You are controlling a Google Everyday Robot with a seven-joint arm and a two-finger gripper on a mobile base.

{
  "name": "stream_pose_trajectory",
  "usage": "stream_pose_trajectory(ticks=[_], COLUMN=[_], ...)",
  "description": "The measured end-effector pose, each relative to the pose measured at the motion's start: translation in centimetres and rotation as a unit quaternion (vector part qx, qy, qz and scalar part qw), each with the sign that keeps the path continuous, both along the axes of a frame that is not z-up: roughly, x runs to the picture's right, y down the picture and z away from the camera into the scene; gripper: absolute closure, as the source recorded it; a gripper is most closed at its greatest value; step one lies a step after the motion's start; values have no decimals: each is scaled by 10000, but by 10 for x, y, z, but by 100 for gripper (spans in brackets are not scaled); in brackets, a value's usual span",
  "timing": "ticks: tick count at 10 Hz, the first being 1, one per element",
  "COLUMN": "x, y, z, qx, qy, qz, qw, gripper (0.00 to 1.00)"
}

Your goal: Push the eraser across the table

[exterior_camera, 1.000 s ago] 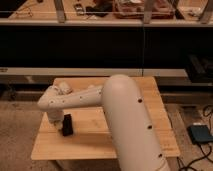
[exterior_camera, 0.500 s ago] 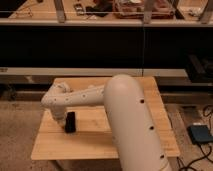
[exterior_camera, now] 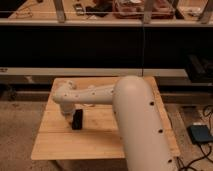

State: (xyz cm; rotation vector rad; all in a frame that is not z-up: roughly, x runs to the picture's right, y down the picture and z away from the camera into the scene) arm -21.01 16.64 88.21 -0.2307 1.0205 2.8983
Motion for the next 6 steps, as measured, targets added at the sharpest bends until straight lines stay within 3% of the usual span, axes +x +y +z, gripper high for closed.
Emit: stream_pose_trajectory(ticks=[6], x=[45], y=[-8], z=[12], qx=[-136], qy=[359], qz=[304], qw=[9988], gripper=[74])
